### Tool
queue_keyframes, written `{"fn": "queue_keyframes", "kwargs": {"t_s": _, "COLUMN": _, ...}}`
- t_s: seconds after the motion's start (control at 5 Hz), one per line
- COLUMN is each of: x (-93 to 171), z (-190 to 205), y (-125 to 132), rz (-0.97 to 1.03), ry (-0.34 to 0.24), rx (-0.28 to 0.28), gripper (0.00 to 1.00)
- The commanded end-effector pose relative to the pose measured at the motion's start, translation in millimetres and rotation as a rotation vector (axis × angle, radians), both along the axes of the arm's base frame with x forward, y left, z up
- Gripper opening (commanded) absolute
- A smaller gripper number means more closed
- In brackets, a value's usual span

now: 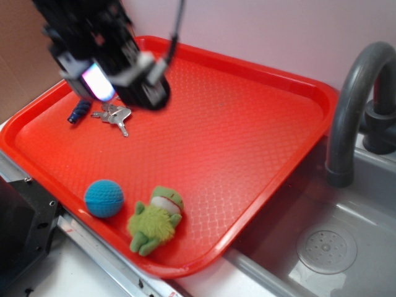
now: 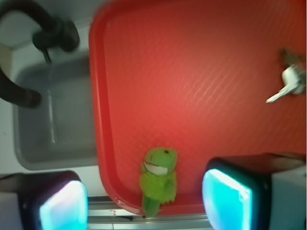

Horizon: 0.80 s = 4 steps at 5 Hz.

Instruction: Grab the green animal.

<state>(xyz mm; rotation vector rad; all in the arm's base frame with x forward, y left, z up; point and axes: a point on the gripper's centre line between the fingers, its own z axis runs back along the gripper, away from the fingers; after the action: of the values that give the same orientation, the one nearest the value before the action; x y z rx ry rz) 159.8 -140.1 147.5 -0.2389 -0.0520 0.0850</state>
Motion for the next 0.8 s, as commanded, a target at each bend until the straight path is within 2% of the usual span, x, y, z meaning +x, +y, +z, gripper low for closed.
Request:
{"fn": "queue_keyframes", "kwargs": {"t_s": 0.0, "x": -4.5, "z": -51.7, "y": -30.3, "rz": -0.107, "ry": 0.100, "rx": 0.001, "gripper": 1.00}}
{"fn": "queue_keyframes", "kwargs": {"t_s": 0.2, "x": -12.5, "z": -72.3, "y": -32.7, "rz": -0.133, "ry": 0.147, "rx": 0.059, "gripper": 1.00}}
{"fn": "queue_keyframes", "kwargs": {"t_s": 0.6, "x": -29.2, "z": -99.0, "y": -16.5, "rz": -0.072, "ry": 0.221, "rx": 0.118, "gripper": 1.00}}
